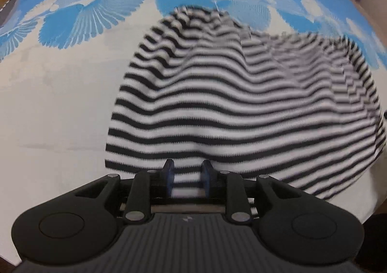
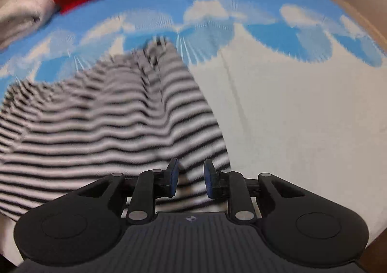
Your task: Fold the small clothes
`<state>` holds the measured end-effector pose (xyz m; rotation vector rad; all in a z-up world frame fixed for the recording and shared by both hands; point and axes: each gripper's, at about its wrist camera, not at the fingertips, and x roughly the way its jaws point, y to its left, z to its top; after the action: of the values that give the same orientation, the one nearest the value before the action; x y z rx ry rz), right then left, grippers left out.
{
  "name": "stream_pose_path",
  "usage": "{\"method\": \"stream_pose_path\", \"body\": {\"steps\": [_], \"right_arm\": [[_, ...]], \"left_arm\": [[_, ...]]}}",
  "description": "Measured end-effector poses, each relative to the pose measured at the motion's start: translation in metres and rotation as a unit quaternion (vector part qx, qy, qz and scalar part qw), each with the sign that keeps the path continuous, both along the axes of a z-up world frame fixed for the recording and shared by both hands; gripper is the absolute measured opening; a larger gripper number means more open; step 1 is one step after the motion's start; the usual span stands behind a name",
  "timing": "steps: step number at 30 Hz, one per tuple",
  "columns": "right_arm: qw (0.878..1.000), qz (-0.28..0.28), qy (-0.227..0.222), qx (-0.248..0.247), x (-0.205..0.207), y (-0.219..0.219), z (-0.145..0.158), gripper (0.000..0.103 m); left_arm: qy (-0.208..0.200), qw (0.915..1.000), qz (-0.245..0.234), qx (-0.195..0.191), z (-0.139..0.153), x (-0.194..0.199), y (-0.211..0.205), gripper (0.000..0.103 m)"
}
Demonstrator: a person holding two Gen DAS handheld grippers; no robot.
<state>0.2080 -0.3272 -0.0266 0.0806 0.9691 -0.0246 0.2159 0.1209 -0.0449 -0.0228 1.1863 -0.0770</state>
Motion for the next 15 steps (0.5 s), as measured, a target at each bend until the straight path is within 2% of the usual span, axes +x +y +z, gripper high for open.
{"method": "stream_pose_path", "body": {"steps": [2, 6, 15], "right_arm": [[1.0, -0.004, -0.012, 0.007, -0.001, -0.001, 0.006, 0.027], [1.0, -0.013, 0.006, 0.0, 0.003, -0.003, 0.001, 0.027], [1.0, -0.015, -0.002, -0.001, 0.0, -0.008, 0.005, 0.027]], "left_arm": [[-0.014, 0.9996, 0.02, -0.016, 0.006, 0.003, 0.006, 0.027], [-0.025, 0.9976, 0.056, -0.033, 0.012, 0.009, 0.017, 0.027], [-0.094, 0.992, 0.073, -0.042, 0.043, -0.012, 0.027, 0.027]]}}
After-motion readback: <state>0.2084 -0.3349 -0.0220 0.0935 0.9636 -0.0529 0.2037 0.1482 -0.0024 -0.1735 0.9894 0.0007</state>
